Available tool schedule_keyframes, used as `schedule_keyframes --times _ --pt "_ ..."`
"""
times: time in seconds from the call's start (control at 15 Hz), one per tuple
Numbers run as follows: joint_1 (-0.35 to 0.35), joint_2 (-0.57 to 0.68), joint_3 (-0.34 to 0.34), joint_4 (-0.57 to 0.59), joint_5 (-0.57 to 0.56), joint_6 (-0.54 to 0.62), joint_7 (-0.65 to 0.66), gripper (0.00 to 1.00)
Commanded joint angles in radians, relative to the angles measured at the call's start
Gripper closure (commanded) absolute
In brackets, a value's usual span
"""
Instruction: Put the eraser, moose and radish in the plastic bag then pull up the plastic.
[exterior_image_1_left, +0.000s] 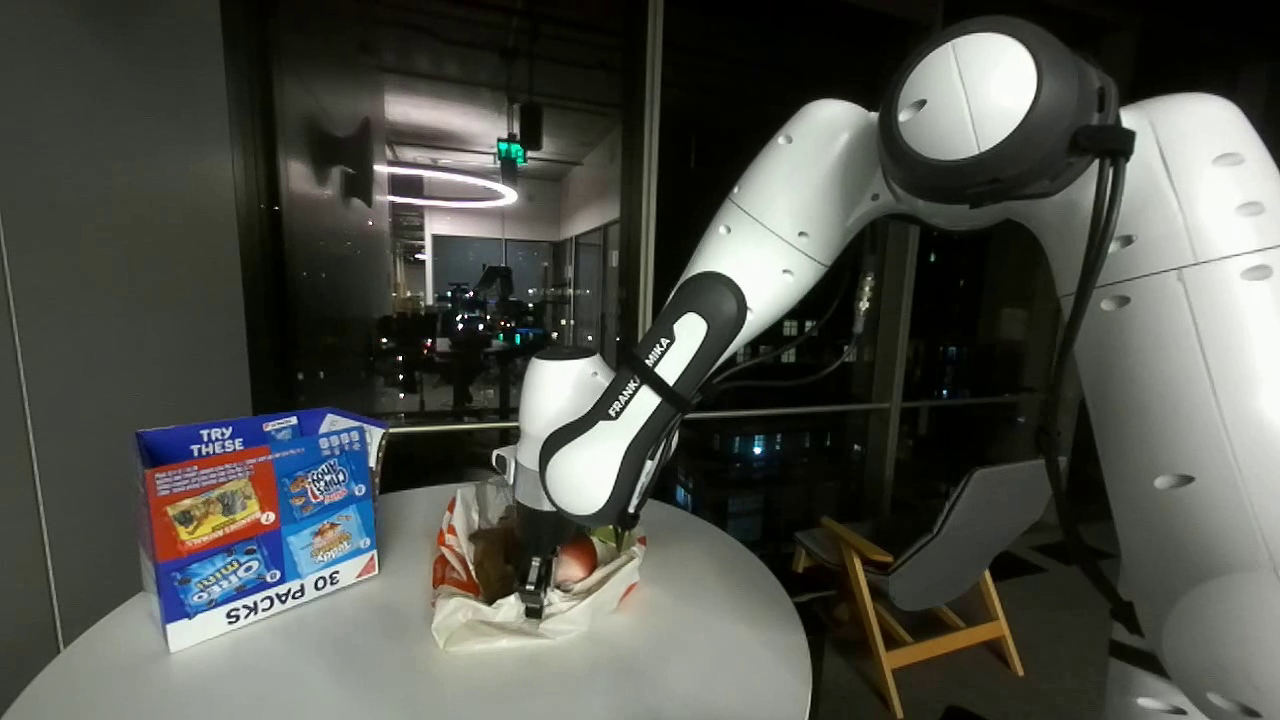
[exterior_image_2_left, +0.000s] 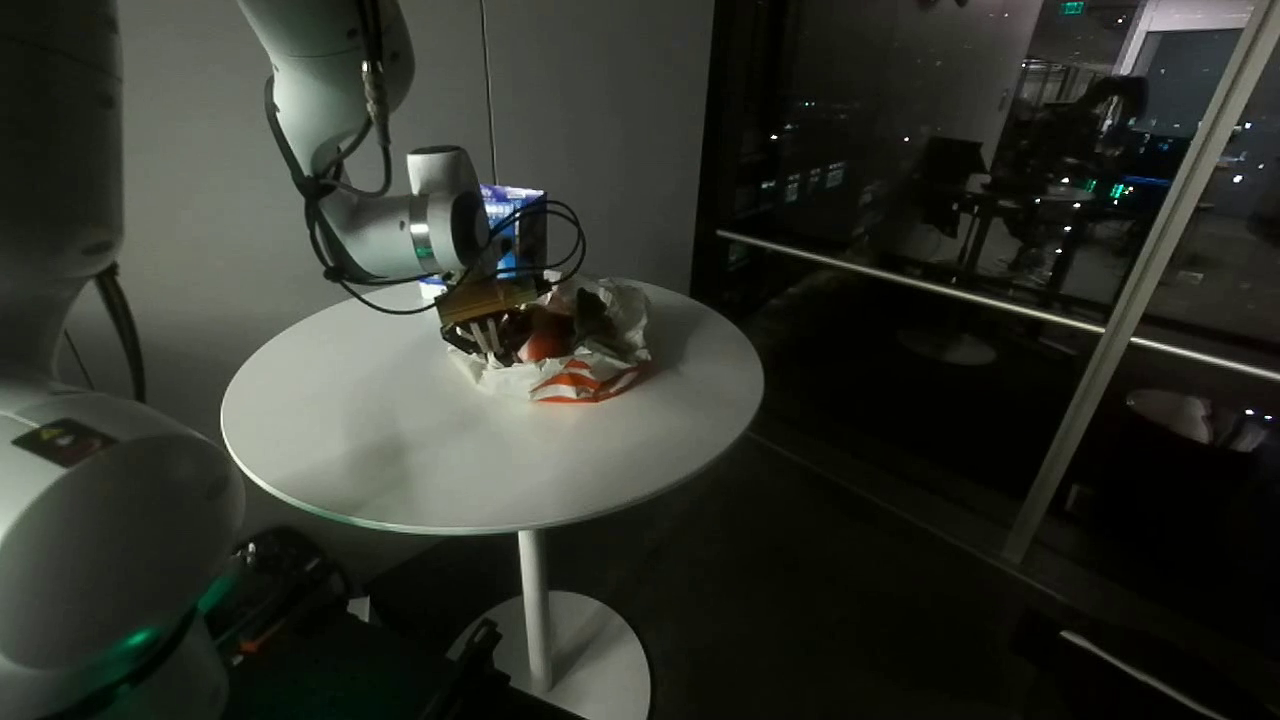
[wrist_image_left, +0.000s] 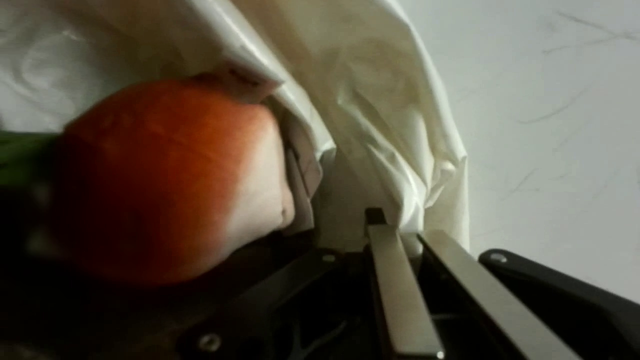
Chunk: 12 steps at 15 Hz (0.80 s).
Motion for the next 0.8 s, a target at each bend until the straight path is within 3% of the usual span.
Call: schedule_keyframes --times 0.0,0.6,0.67,0.73 --pt "-0.002 -0.071 0.003 -0.032 -0.01 0.01 -0.006 0.91" --pt "-0.013 -0.222 0.019 -0.083 0.054 0.096 -0.033 0.9" --pt "-0.01 -0.221 0.017 -0.08 0.061 0.083 -0.029 0.89" --pt "-0.006 -0.222 0.015 -0.077 0.063 0.066 -0.017 0.75"
